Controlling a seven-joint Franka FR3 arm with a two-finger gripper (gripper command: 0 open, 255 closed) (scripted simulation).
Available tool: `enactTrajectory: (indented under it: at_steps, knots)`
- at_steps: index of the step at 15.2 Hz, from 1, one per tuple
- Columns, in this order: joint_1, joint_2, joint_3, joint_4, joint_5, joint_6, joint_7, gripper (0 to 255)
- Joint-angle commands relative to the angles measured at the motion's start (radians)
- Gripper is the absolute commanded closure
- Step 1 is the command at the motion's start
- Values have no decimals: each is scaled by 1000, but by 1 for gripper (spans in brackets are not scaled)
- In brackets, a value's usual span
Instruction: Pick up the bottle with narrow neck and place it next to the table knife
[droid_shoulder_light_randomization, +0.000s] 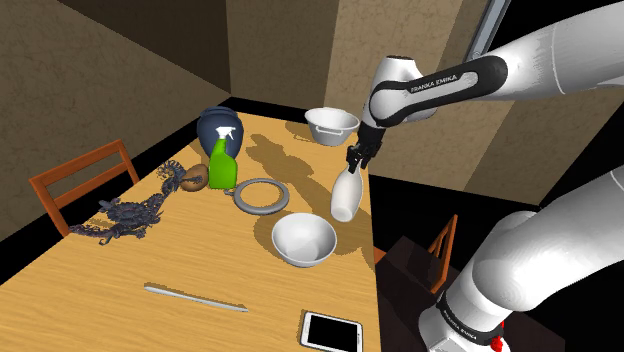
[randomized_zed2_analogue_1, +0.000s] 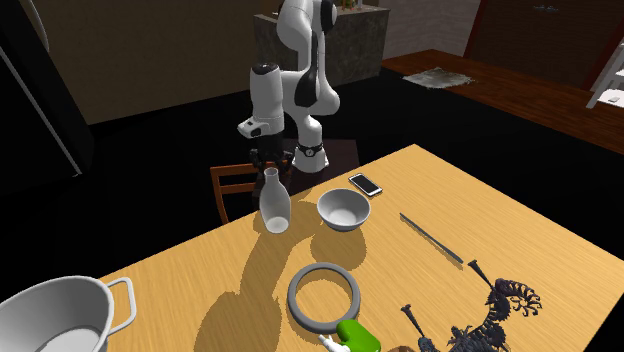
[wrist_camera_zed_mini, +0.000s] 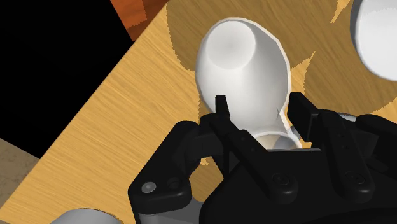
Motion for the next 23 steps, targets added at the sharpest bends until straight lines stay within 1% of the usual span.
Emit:
enactTrajectory:
  at_steps: [1,12,23]
  knots:
    - [0,0,0,0,0,0,0,255]
    - [0,-53,9,107,-1,-159,5,255]
    - [2,-75,17,237,2,-311,7,255]
